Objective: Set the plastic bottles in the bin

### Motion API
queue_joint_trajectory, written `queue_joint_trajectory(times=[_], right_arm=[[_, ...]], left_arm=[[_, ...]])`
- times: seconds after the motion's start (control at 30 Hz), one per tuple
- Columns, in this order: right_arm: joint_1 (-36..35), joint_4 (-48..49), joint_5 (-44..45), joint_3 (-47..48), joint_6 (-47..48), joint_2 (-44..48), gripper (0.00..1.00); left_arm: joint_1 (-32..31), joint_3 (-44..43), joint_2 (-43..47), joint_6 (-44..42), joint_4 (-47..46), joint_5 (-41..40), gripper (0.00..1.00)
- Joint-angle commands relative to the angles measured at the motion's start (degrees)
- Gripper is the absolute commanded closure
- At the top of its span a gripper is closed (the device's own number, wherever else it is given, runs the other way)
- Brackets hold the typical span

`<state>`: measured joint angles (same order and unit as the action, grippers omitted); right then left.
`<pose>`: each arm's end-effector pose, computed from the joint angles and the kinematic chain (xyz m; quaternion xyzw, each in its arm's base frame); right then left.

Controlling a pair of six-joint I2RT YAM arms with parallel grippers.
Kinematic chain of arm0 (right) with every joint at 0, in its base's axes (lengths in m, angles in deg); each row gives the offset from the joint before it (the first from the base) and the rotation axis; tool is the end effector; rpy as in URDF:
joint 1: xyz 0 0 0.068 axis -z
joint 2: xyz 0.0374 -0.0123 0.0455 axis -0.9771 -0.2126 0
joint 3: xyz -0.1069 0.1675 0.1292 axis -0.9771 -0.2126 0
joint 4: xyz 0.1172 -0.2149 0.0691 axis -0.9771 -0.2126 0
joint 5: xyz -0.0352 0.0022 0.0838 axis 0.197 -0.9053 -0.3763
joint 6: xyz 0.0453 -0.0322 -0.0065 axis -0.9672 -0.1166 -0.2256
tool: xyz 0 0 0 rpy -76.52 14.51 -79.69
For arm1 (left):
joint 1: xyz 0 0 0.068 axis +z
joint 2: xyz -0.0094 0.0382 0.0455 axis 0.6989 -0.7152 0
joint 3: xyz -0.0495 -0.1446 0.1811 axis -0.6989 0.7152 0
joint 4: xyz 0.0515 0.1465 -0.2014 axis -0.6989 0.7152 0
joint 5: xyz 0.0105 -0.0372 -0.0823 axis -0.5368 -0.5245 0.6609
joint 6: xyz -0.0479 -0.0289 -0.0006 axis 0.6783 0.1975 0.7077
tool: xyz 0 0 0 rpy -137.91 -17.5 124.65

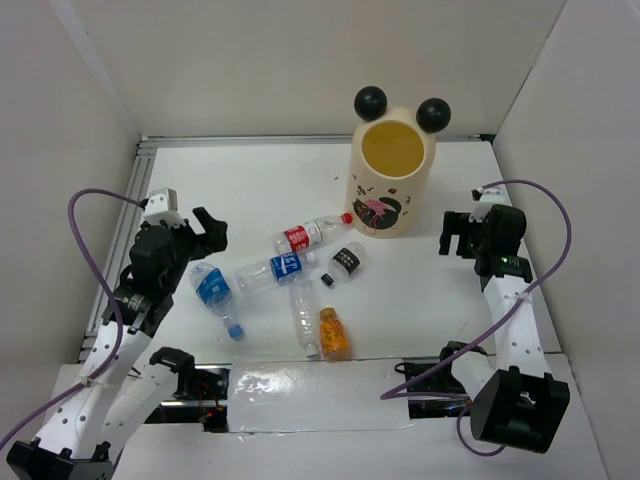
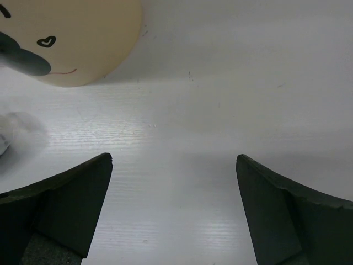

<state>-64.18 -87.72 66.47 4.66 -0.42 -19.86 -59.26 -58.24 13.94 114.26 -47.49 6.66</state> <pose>0.2203 -0.0466 0.2391 0.0095 0.8849 -0.0119 0.4656 0.1834 -0.0402 0.3047 -0.1625 0.7566 -0.1532 0.6146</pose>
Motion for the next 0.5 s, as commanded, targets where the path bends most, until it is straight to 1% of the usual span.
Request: queue_joint_trajectory(times=[0.0,0.03,0.07,0.1,0.13,0.2,0.23,0.27,0.3,0.33,0.37,0.4,0.43,0.47], right_arm=[[0.35,-2.73,-4.35,3.29,5.49,0.53,0.00],[0.35,-2.74,-5.67,3.31,5.52,0.53,0.00],[0.35,-4.13,-7.51,3.31,8.83,1.06,0.00],[0.35,-4.15,-9.53,3.92,9.99,1.06,0.00],[0.35,-4.76,-13.73,3.92,10.96,1.06,0.00],[0.35,-6.08,-19.02,3.92,15.34,1.06,0.00],[0.35,-6.08,-22.18,3.92,15.36,0.45,0.06],[-0.18,-6.78,-23.86,4.71,16.24,-0.25,0.18],[-0.70,-7.83,-25.45,5.58,17.90,-0.87,0.36],[-2.36,-8.97,-28.42,6.46,19.74,-2.00,0.40],[-3.51,-8.98,-29.75,6.47,19.76,-2.01,0.40],[-4.83,-9.59,-30.99,6.47,20.63,-2.54,0.40],[-7.88,-9.60,-32.04,6.99,22.55,-2.54,0.29],[-9.66,-9.08,-32.66,7.00,23.36,-2.54,0.23]], left_arm=[[0.15,-2.66,-0.13,5.67,8.21,0.57,0.00],[0.15,-3.37,-0.13,5.70,8.24,0.56,0.00],[0.15,-3.37,-0.83,7.53,11.72,-0.14,0.00],[0.15,-3.37,-0.83,9.72,12.97,-0.14,0.00],[0.15,-3.37,-0.83,11.05,14.12,-0.75,0.00],[0.15,-3.37,-0.83,13.68,15.79,-0.76,0.03],[0.15,-2.76,-0.83,14.57,16.41,-0.76,0.06],[0.15,-2.76,-0.83,15.19,16.41,-0.76,0.21],[0.15,-2.15,-1.36,15.71,17.11,-0.76,0.26],[0.15,-2.14,-1.36,16.24,17.12,0.20,0.37],[0.15,-2.14,-1.36,16.25,17.12,0.21,0.38],[0.15,-2.14,-1.97,16.86,17.64,0.82,0.44],[0.15,-2.14,-2.76,17.38,17.64,1.34,0.44],[-0.46,-2.14,-3.29,17.39,18.95,1.87,0.41]])
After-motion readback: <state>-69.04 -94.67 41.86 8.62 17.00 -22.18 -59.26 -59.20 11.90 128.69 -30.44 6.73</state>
